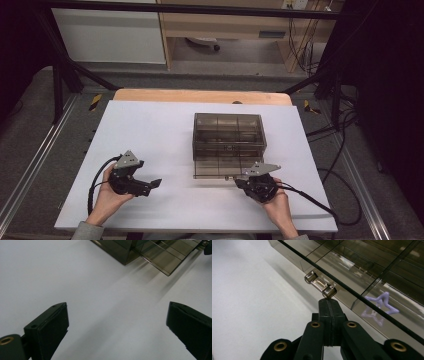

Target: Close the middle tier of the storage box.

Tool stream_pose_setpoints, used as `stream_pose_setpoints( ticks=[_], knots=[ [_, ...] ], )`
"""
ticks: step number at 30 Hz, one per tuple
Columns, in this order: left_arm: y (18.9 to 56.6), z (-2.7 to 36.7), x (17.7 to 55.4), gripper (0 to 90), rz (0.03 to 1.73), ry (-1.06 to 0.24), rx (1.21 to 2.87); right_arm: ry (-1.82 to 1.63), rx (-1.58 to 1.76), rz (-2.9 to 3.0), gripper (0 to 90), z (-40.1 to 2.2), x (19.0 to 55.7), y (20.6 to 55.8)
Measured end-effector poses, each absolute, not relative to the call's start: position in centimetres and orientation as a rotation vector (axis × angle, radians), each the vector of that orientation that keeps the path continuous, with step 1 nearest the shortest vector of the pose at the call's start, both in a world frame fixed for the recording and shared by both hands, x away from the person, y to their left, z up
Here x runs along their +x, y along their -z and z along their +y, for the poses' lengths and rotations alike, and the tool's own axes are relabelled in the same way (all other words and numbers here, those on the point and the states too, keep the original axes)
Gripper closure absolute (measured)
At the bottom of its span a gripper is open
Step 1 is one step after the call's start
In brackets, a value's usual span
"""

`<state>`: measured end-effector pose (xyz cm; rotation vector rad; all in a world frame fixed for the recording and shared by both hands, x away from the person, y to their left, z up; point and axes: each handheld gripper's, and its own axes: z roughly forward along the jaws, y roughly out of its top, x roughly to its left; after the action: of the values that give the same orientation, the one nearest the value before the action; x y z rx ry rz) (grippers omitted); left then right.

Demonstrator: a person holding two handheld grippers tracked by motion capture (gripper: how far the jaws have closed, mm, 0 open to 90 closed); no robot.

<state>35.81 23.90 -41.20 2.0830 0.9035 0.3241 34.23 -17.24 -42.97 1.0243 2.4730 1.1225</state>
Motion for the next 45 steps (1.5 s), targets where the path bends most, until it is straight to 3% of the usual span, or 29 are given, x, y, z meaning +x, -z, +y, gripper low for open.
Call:
stream_pose_setpoints(
  ticks=[45],
  knots=[
    [41.3, 24.1, 35.9, 4.0, 0.903, -0.326, 2.085, -1.114, 1.024, 2.420, 90.0, -17.5, 35.6, 42.8]
  ],
)
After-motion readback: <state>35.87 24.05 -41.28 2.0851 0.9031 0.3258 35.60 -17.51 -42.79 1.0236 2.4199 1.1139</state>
